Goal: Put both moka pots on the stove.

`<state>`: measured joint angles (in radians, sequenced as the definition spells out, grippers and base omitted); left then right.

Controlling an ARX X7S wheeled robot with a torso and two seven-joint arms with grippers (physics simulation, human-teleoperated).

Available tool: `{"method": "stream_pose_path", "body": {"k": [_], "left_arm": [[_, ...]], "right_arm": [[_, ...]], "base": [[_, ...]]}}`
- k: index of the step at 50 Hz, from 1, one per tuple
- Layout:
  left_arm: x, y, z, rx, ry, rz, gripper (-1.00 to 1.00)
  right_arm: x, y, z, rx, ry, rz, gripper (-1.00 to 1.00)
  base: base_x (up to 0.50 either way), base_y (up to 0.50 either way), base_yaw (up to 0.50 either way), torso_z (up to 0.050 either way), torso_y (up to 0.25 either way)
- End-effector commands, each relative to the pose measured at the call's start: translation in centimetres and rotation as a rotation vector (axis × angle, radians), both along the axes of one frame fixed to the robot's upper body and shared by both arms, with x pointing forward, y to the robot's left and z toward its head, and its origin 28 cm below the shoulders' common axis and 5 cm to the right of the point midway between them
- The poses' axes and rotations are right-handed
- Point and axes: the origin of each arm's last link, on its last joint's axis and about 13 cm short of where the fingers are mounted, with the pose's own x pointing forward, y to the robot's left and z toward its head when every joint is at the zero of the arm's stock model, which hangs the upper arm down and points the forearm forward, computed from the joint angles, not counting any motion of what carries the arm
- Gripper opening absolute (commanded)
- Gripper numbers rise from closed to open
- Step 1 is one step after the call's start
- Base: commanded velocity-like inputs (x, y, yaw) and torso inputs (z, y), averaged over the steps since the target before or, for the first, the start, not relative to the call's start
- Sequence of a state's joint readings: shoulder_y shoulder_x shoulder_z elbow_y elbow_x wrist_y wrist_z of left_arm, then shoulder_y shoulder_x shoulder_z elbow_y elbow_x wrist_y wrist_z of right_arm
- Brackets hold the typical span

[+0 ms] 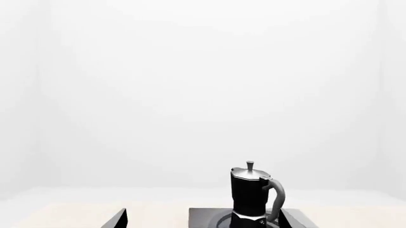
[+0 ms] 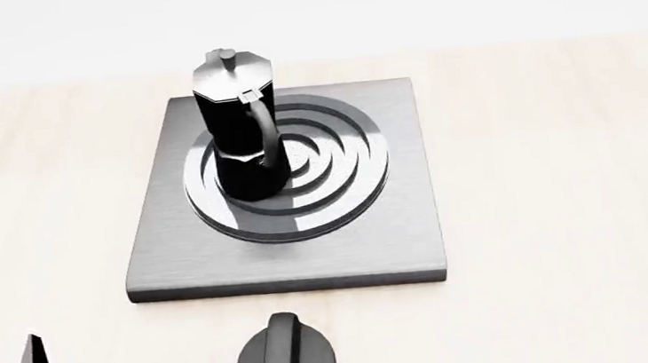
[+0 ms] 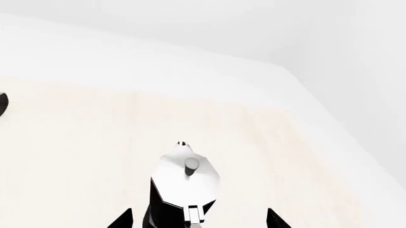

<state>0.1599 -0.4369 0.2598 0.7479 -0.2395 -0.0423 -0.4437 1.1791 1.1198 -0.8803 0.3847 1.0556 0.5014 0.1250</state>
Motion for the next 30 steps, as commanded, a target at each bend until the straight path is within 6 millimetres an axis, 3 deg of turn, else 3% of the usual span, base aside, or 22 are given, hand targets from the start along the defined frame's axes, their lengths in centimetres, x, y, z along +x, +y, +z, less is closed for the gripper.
{"method": "stream_pose_path", "body": {"k": [1, 11, 30], "left_arm": [[0.0, -0.1, -0.1, 0.003, 0.001, -0.006, 1.0], [0.0, -0.2, -0.2, 0.012, 0.001, -0.01, 1.0], [0.0, -0.2, -0.2, 0.013, 0.003, -0.013, 1.0]], "right_arm": [[0.6, -0.3, -1.0, 0.084, 0.031, 0.044, 1.0], [1.0, -1.1, -2.5, 0.11, 0.041, 0.017, 1.0], [0.8, -1.6, -3.4, 0.103, 0.043, -0.014, 1.0]], "base": [[0.0, 0.0, 0.0, 0.0, 0.0], [0.0, 0.0, 0.0, 0.0, 0.0], [0.0, 0.0, 0.0, 0.0, -0.108]]}}
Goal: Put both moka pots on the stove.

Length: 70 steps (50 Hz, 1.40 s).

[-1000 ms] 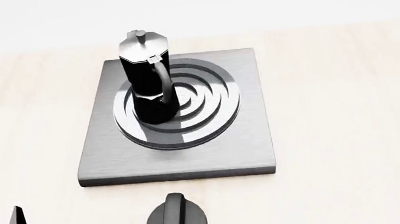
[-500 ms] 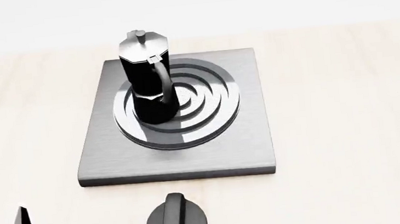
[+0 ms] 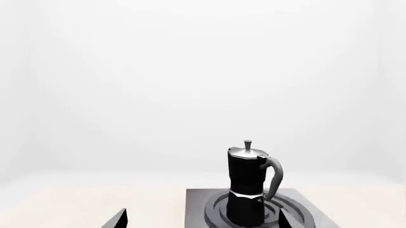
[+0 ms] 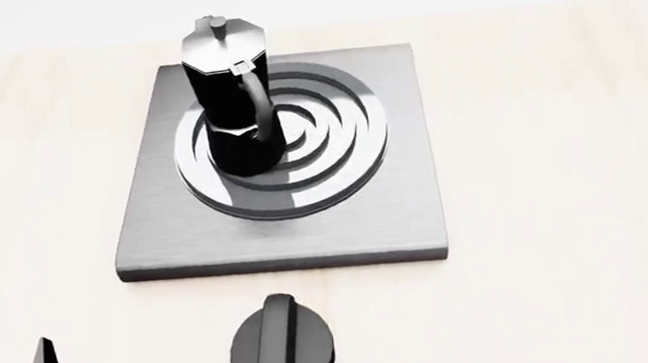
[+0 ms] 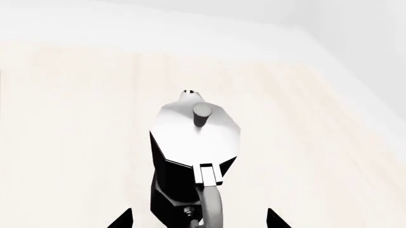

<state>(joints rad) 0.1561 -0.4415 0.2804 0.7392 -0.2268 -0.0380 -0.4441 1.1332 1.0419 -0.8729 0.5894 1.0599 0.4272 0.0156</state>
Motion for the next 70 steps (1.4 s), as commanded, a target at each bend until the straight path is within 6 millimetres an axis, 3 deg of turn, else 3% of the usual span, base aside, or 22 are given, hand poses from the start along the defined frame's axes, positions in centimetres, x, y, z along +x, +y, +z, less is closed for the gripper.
{"method": "stream_pose_path", "body": {"k": [1, 10, 34, 41, 49, 50, 63, 67, 70], "left_arm": [[0.0, 0.0, 0.0, 0.001, 0.001, -0.003, 1.0], [0.0, -0.1, 0.0, -0.006, -0.002, -0.004, 1.0], [0.0, -0.2, -0.2, -0.004, -0.001, -0.007, 1.0], [0.0, -0.2, -0.1, -0.007, -0.002, -0.006, 1.0], [0.0, -0.2, -0.1, -0.008, -0.003, -0.006, 1.0], [0.0, -0.1, -0.1, -0.008, -0.003, -0.004, 1.0], [0.0, -0.1, -0.2, -0.009, -0.003, -0.001, 1.0], [0.1, 0.0, -0.1, -0.009, -0.003, 0.001, 1.0], [0.1, -0.1, -0.2, -0.008, -0.002, 0.0, 1.0]], "right_arm": [[-0.1, -0.2, -0.3, -0.001, 0.0, -0.012, 1.0], [0.0, -0.4, -0.5, -0.004, -0.017, -0.035, 1.0], [2.0, -0.1, -3.7, 0.022, -0.018, -0.089, 1.0], [2.9, -0.9, -5.3, 0.04, -0.025, -0.121, 1.0], [3.1, -0.7, -5.0, 0.038, -0.051, -0.136, 1.0], [3.2, -0.8, -5.0, 0.035, -0.051, -0.14, -1.0], [3.4, 0.1, -4.4, 0.027, -0.059, -0.112, -1.0], [3.6, 0.5, -3.5, 0.012, -0.098, -0.094, -1.0], [3.6, 1.8, -1.2, 0.03, -0.215, -0.045, -1.0]], "base": [[0.0, 0.0, 0.0, 0.0, -0.109], [0.0, 0.0, 0.0, 0.0, -0.076], [0.0, 0.0, 0.0, 0.0, 0.0], [0.0, 0.0, 0.0, 0.0, 0.0], [0.0, 0.0, 0.0, 0.0, 0.0], [0.0, 0.0, 0.0, 0.0, 0.0], [0.0, 0.0, 0.0, 0.0, 0.0], [0.0, 0.0, 0.0, 0.0, 0.0], [0.0, 0.0, 0.0, 0.0, 0.0]]}}
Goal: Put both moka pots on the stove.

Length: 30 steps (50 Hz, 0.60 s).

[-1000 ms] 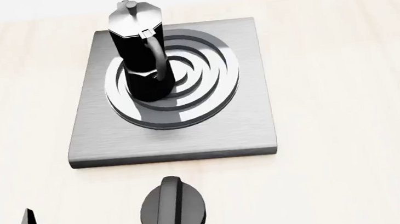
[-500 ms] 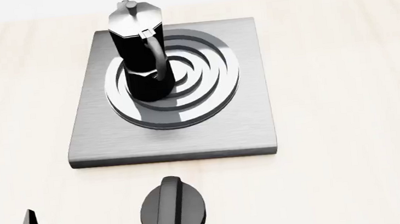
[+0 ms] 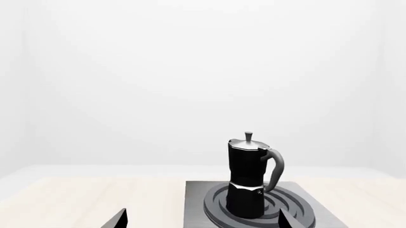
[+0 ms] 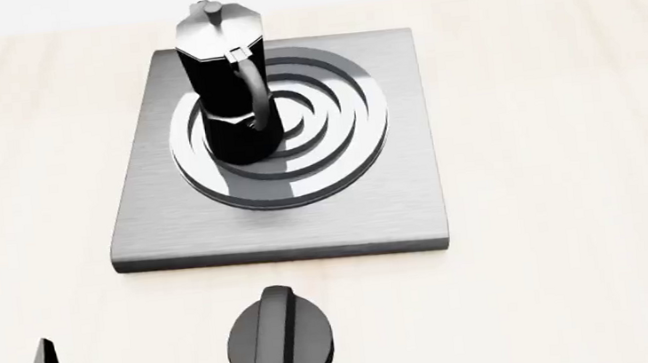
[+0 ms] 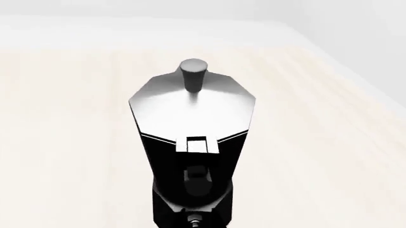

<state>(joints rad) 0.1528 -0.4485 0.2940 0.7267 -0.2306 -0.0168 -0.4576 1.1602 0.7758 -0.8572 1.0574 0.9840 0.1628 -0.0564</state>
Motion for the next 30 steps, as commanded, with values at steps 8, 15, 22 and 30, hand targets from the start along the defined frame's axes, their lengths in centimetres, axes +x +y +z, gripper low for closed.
{"method": "stream_pose_path", "body": {"k": [8, 15, 22, 30], "left_arm": [[0.0, 0.0, 0.0, -0.001, 0.001, 0.001, 1.0], [0.1, 0.1, -0.1, -0.006, 0.002, 0.004, 1.0], [0.1, 0.2, 0.0, -0.007, -0.001, 0.008, 1.0], [0.1, 0.2, -0.1, -0.008, -0.001, 0.007, 1.0]], "right_arm": [[0.2, 3.4, 5.6, -0.078, -0.269, 0.08, -1.0], [-0.1, 6.1, 7.6, -0.076, -0.349, 0.12, -1.0], [0.5, 8.6, 7.6, -0.163, -0.373, 0.177, -1.0], [0.9, 11.6, 7.1, -0.179, -0.332, 0.247, -1.0]], "base": [[0.0, 0.0, 0.0, 0.0, 0.0], [0.0, 0.0, 0.0, 0.0, 0.0], [0.0, 0.0, 0.0, 0.0, 0.0], [0.0, 0.0, 0.0, 0.0, 0.0]]}}
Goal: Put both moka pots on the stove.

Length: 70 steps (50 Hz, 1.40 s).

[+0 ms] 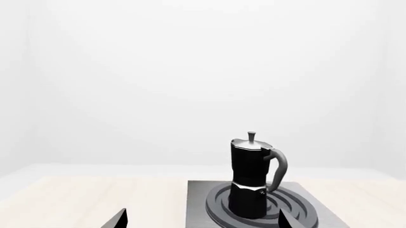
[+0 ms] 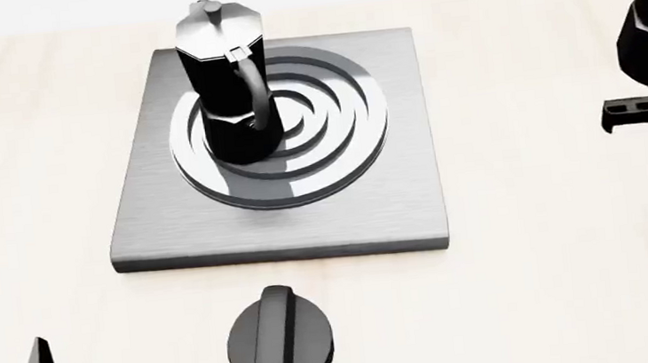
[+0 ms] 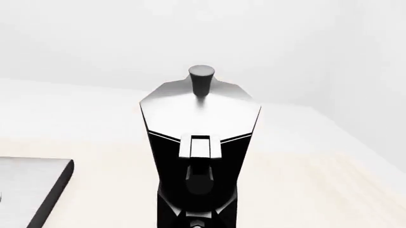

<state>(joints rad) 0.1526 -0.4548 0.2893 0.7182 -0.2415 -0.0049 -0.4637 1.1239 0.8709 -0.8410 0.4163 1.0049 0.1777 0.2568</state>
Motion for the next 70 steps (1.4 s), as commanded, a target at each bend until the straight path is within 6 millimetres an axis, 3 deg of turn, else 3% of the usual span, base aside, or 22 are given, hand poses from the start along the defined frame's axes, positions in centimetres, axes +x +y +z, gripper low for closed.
{"method": "stream_pose_path", "body": {"k": [1, 8, 20, 31, 42, 55, 70], "left_arm": [[0.0, 0.1, 0.0, -0.003, -0.002, 0.002, 1.0], [0.1, 0.1, 0.0, -0.004, -0.003, 0.004, 1.0], [0.1, 0.2, 0.1, -0.004, -0.004, 0.009, 1.0], [0.1, 0.2, 0.2, -0.003, -0.004, 0.009, 1.0], [0.0, 0.2, 0.1, -0.002, -0.004, 0.006, 1.0], [0.0, 0.3, 0.2, -0.004, -0.004, 0.009, 1.0], [0.0, 0.4, 0.3, -0.006, -0.006, 0.01, 1.0]], "right_arm": [[0.4, 3.8, 1.3, -0.064, -0.055, 0.086, -1.0], [1.7, 4.9, 1.5, -0.07, -0.046, 0.169, -1.0], [2.4, 6.8, 1.9, -0.053, -0.047, 0.302, -1.0], [3.5, 7.2, 1.8, -0.005, -0.028, 0.431, -1.0], [5.1, 8.2, 0.9, 0.038, -0.037, 0.444, -1.0], [5.6, 10.5, 1.0, 0.034, -0.049, 0.502, -1.0], [6.6, 12.0, 0.1, 0.018, -0.024, 0.523, -1.0]], "base": [[0.0, 0.0, 0.0, 0.0, 0.015], [0.0, 0.0, 0.0, 0.0, 0.0], [0.0, 0.0, 0.0, 0.0, 0.001], [0.0, 0.0, 0.0, 0.0, 0.001], [0.0, 0.0, 0.0, 0.0, 0.002], [0.0, 0.0, 0.0, 0.0, 0.001], [0.0, 0.0, 0.0, 0.0, 0.001]]}}
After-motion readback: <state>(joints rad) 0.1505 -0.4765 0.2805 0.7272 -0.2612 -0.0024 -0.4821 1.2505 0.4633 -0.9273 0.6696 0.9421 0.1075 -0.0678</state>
